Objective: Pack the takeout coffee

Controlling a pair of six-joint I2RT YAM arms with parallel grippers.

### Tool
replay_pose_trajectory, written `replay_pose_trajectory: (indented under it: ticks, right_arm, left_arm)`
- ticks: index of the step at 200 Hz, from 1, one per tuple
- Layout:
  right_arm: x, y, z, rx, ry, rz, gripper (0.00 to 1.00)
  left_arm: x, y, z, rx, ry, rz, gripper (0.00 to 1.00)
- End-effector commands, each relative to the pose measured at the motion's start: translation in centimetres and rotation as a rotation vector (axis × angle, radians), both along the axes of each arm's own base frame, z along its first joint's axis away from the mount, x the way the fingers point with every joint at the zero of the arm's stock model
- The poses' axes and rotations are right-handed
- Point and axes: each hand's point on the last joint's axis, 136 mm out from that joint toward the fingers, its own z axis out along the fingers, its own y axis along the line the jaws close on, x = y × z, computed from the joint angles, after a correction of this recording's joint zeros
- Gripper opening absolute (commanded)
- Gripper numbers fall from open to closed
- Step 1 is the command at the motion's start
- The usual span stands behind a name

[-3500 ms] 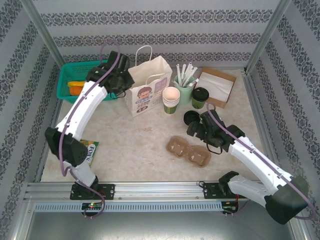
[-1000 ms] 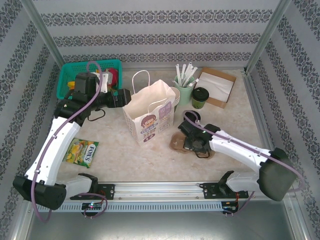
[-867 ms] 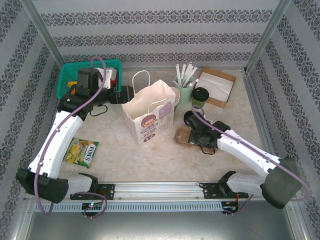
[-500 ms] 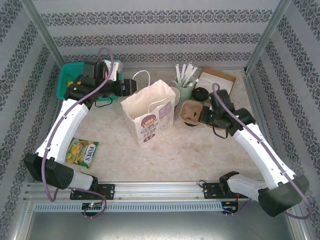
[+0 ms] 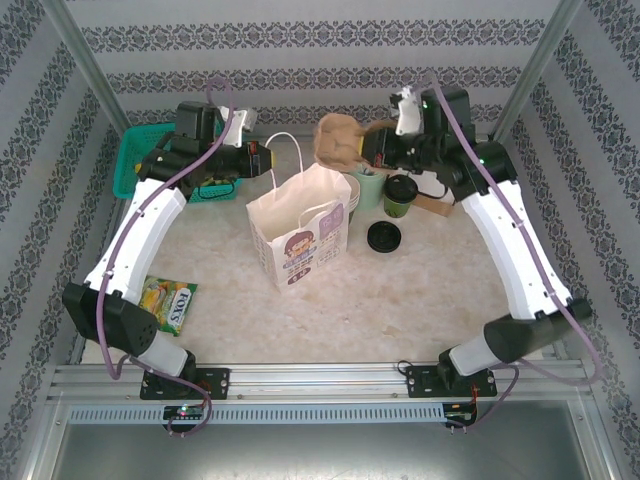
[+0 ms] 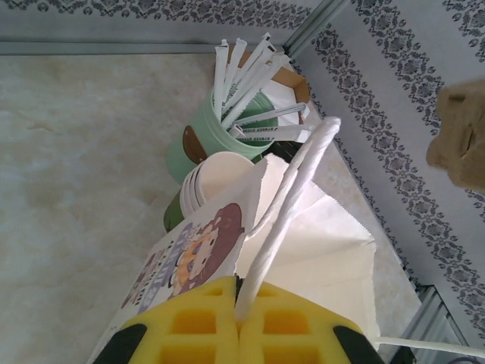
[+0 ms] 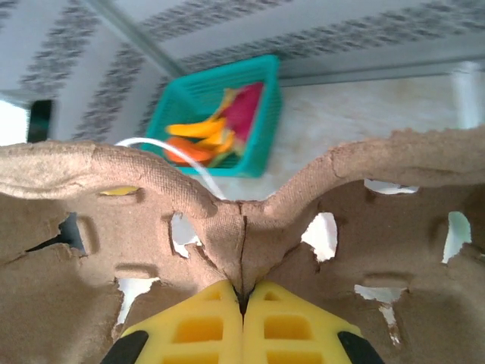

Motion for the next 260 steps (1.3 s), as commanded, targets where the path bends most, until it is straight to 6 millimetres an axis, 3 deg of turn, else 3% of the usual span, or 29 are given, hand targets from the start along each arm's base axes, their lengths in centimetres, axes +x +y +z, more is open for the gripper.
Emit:
replay_pose_trajectory:
  ticks: [1,27,59,167,227,260]
  right_arm:
    - [-1.4,4.5,1.7,0.113,0.016,0.241,0.0]
    - [-2.3,7.5,1.7,0.184,0.092,0.377,0.0]
    - [-2.9,8.9,0.6,0.217,0.19,0.443,0.0]
    - [-2.5,8.8,-5.0,0.202,0.378,0.438,0.0]
    - [-3.3,7.6,-8.0,0.141,0.453,0.376,0.0]
    - [-5.1,6.8,-9.1,0.072,0.496,0.32,0.0]
  left_arm:
    - [-0.3,-0.5,0.6,-0.031,0.027,-0.035,0.0]
    - [-0.3,-0.4,0.5,-0.024,0.027,-0.033,0.0]
    - [-0.2,-0.1,0.3,-0.012,0.029,-0.02,0.0]
    - [-0.1,0.1,0.3,-0.009,0.039,0.002,0.0]
    - [0.5,0.6,0.1,-0.008,0.047,0.053,0.0]
    - [-0.9,-0.1,0.8,-0.048,0.076,0.003,0.0]
